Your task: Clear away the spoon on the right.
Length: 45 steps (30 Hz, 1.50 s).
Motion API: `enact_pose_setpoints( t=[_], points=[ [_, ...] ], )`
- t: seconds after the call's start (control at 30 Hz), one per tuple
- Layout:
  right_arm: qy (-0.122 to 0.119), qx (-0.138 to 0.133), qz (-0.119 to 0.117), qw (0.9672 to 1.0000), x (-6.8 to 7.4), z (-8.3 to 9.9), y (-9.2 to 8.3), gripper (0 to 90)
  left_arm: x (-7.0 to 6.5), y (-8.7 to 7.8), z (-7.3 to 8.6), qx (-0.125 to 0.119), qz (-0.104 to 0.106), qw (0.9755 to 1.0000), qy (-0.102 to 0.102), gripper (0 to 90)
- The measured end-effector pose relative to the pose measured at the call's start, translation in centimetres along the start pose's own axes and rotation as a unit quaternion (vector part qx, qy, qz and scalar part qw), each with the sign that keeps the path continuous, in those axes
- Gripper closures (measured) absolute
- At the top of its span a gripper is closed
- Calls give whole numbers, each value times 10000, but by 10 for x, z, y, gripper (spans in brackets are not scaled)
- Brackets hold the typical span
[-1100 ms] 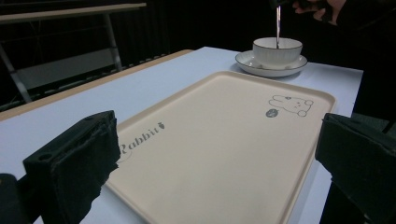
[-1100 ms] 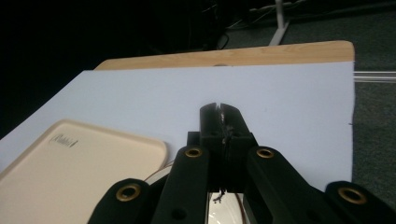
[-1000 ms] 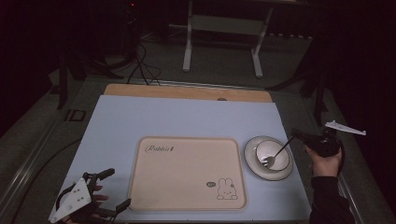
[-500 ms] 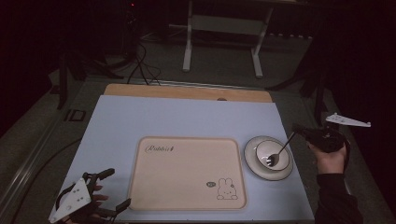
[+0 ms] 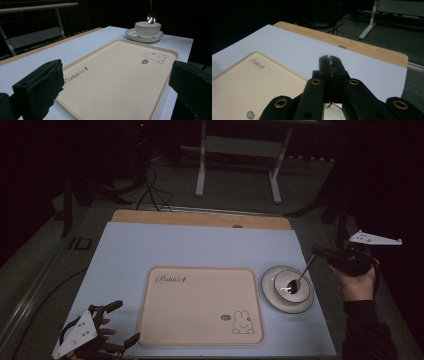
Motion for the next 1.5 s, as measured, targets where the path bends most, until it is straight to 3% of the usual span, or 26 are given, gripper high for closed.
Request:
enact_pose_setpoints(
  t=[0.57,1.0,1.5],
  points=[
    [-526,1,-662,9964,32,-35,21,897,-1,0,0,9,13,10000,33,0],
    [-834,-45,-1313,9878,65,-50,53,897,0,0,0,8,18,10000,23,0],
    [-1139,-77,-1939,9744,96,-55,81,896,0,-1,0,4,43,10000,27,0]
  ],
)
Point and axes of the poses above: each handheld gripper's, and its own axes: y roughly forward along the jaws, z roughly out of its underside, x roughly to its left, the point moved 3 cm from there along y, roughly forward along the jaws, and after that the axes turned 13 degrees about -y, right-handed, at the moved point
